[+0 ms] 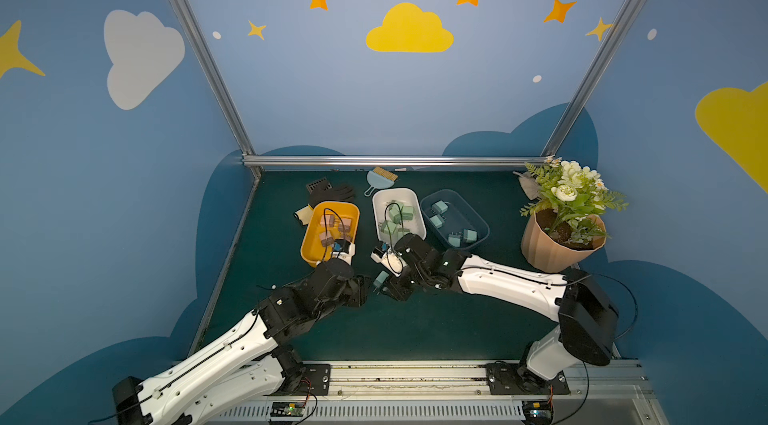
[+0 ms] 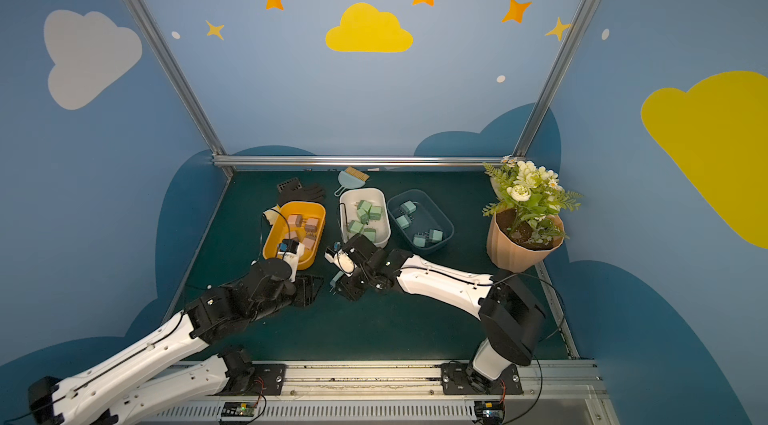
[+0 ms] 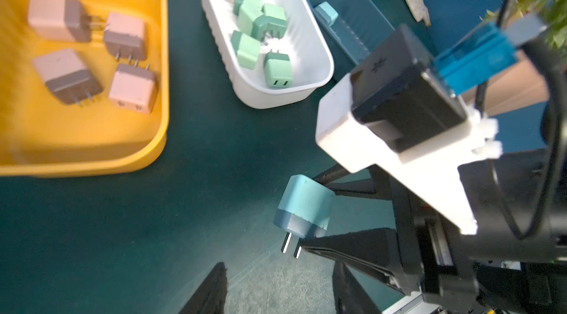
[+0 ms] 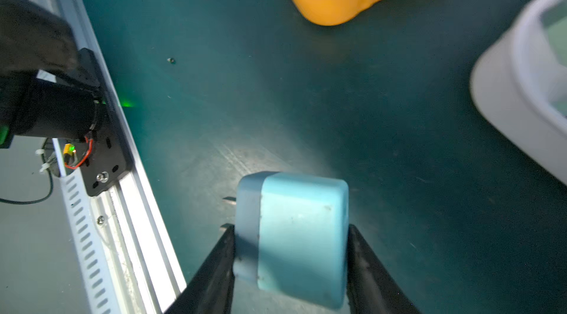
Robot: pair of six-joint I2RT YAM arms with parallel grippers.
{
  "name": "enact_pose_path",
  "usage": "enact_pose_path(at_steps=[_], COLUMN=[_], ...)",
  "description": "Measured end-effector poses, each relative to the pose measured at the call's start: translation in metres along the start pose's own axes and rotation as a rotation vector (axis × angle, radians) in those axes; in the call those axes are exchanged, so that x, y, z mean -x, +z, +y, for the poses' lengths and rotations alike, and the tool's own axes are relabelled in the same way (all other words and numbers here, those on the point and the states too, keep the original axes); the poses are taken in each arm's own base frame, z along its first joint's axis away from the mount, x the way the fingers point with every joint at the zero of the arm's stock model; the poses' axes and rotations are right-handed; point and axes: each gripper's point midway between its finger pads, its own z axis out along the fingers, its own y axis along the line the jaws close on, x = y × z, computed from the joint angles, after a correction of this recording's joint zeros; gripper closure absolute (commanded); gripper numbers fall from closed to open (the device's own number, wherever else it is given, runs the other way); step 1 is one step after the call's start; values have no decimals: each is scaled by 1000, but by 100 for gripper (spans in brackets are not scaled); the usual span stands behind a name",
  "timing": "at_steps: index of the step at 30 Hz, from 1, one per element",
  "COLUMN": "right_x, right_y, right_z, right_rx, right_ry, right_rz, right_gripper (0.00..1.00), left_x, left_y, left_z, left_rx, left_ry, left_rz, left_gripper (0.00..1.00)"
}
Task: Place the plugs by color into the storage box
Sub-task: Place the plug in the storage box.
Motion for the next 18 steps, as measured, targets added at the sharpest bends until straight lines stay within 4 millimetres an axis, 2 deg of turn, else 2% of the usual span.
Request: enact_pose_path(at_steps=[6, 12, 18], right_x=[13, 17, 5], right_y=[-45, -80, -111], right_z=[-34, -82, -137], right_rx=[-143, -255, -367], right_ry=[46, 124, 232], right_rz=[-95, -148, -161], right_gripper=[64, 64, 64], left_x=[47, 66, 89], left_y=[25, 48, 60], left_z=[-48, -81, -107], left_rx=[-96, -198, -269], left_ry=[95, 129, 158], left_rz=[-23, -16, -27], left_gripper=[44, 44, 44])
